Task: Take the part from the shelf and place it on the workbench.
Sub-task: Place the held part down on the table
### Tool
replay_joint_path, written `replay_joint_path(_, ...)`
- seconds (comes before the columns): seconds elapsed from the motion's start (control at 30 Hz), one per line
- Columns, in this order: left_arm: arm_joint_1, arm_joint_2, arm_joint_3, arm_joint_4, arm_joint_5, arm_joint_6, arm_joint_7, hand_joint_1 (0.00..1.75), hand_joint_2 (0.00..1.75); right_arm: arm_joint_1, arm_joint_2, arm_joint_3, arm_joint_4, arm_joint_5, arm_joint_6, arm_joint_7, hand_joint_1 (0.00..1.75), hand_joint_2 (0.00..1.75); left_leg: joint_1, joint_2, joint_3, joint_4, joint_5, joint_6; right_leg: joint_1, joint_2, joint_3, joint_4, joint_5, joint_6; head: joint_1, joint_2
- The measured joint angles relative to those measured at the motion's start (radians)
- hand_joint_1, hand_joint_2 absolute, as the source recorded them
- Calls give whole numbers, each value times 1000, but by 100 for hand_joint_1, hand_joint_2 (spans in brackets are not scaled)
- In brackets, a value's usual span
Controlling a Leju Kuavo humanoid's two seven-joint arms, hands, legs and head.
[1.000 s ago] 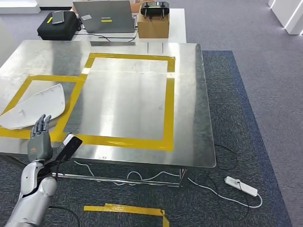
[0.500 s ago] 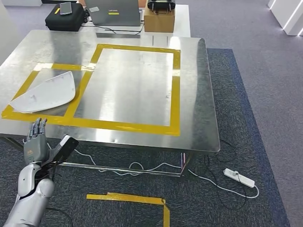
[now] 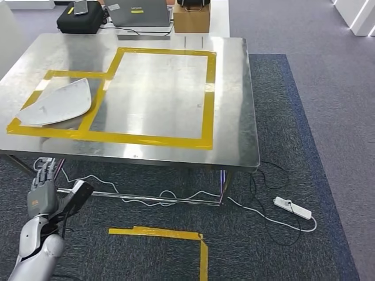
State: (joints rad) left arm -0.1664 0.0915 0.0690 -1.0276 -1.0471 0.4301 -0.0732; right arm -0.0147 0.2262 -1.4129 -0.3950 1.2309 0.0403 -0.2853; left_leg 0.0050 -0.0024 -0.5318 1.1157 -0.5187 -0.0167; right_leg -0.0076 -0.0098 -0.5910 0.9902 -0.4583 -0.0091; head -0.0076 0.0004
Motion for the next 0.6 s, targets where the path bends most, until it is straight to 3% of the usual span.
replay_joint_path(0.07, 26, -3, 20, 25, 3, 2, -4, 0, 0, 0, 6, -6, -5, 6, 3, 5, 0, 0, -4, 0, 73, -117, -15, 11, 2, 1, -13, 7, 12, 11, 2, 0)
replay_joint_path(0.1, 39, -6, 31, 40, 3, 5, -8, 0, 0, 0, 9, -10, -8, 10, 4, 7, 0, 0, -6, 0, 85, -142, -23, 17, 3, 1, -17, 7, 21, 18, 2, 0)
replay_joint_path(0.17, 63, -13, 50, 72, 3, 11, -17, 0, 0, 1, 14, -18, -13, 14, 5, 10, 0, 0, -6, 1, 71, -150, -11, 29, 1, 2, -26, 7, 29, 32, 3, 0)
replay_joint_path(0.2, 72, -17, 56, 84, 3, 11, -18, 0, 0, 2, 15, -21, -16, 15, 5, 11, 0, 0, -5, 2, 61, -152, -1, 37, 0, 4, -36, 17, 12, 38, 4, 0)
replay_joint_path(0.23, 77, -21, 62, 96, 2, 8, -17, 0, 0, 3, 16, -23, -19, 17, 5, 12, 0, 0, -3, 3, 48, -154, 10, 43, 0, 5, -49, 45, -24, 42, 6, 0)
replay_joint_path(0.3, 88, -30, 79, 127, 0, -1, -14, 0, 0, 1, 17, -27, -24, 21, 8, 14, 0, 0, -4, 4, 22, -155, 30, 51, -2, 6, -80, 154, -125, 48, 13, 0)
replay_joint_path(0.33, 94, -36, 90, 148, -2, -3, -13, 0, 0, 0, 19, -29, -26, 24, 11, 15, 0, 0, -6, 5, 8, -154, 41, 52, -2, 7, -89, 218, -160, 49, 16, 0)
replay_joint_path(0.37, 101, -42, 102, 174, -3, -2, -16, 0, 0, -1, 20, -33, -28, 27, 14, 16, 0, 0, -10, 7, -5, -153, 51, 53, -2, 7, -89, 265, -168, 48, 17, 0)
replay_joint_path(0.4, 108, -49, 114, 201, -4, 1, -22, 0, 0, -2, 21, -36, -30, 31, 15, 18, 0, 0, -13, 9, -19, -151, 60, 54, -1, 6, -77, 284, -151, 46, 18, 0)
replay_joint_path(0.43, 113, -56, 127, 230, -6, 3, -29, 0, 0, -2, 23, -40, -31, 35, 16, 19, 0, 0, -17, 9, -33, -149, 69, 55, 2, 7, -49, 268, -118, 40, 19, 0)
replay_joint_path(0.47, 117, -63, 140, 262, -8, 3, -36, 0, 0, -2, 24, -43, -32, 39, 16, 20, 0, 0, -20, 9, -44, -147, 78, 55, 5, 8, -5, 220, -87, 32, 21, 0)
replay_joint_path(0.5, 120, -73, 154, 296, -10, 0, -43, 0, 0, -4, 24, -45, -34, 42, 16, 20, 0, 0, -23, 8, -53, -145, 86, 54, 11, 11, 52, 148, -74, 21, 24, 0)
replay_joint_path(0.57, 123, -91, 180, 371, -15, -12, -52, 0, 0, -10, 26, -49, -35, 48, 16, 21, 0, 0, -25, 7, -65, -141, 103, 48, 19, 16, 157, -4, -90, 7, 28, 0)
replay_joint_path(0.6, 124, -99, 191, 409, -17, -22, -55, 0, 0, -13, 27, -50, -36, 49, 16, 21, 0, 0, -25, 7, -69, -140, 112, 45, 22, 18, 186, -49, -104, 5, 29, 0)
